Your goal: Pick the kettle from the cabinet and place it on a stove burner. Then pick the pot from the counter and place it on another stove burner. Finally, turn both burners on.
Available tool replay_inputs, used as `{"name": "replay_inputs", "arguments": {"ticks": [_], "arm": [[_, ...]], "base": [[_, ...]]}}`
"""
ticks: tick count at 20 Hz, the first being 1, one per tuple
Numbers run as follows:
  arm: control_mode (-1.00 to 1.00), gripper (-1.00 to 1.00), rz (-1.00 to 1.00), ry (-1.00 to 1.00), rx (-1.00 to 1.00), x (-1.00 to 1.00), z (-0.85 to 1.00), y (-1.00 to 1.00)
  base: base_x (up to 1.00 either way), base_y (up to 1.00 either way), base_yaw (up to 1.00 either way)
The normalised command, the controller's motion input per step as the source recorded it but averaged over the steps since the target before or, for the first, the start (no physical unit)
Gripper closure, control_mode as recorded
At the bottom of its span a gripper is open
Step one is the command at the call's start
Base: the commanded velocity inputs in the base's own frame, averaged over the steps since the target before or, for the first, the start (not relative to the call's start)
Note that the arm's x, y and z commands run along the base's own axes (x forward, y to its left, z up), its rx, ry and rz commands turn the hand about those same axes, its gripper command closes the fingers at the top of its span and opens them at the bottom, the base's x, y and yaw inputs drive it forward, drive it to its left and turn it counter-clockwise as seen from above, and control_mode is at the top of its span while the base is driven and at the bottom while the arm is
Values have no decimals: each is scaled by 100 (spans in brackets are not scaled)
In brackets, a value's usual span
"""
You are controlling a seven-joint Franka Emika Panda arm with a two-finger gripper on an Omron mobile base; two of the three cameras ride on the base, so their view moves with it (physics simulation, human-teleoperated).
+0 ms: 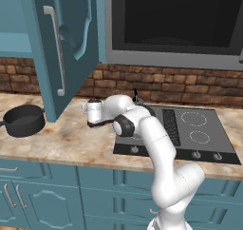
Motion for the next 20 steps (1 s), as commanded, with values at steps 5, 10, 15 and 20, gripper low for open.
{"name": "replay_inputs", "arguments": {"ticks": [5, 10, 15, 20], "arm": [[-100, -100, 0, -13, 3, -11, -28, -22], [-100, -100, 0, -12, 2, -5, -26, -20], [-100, -100, 0, -12, 2, 0, -27, -17], [-100, -100, 0, -12, 1, 0, -35, -15]], "base": [[0, 0, 0], [0, 0, 0], [0, 0, 0], [0, 0, 0]]}}
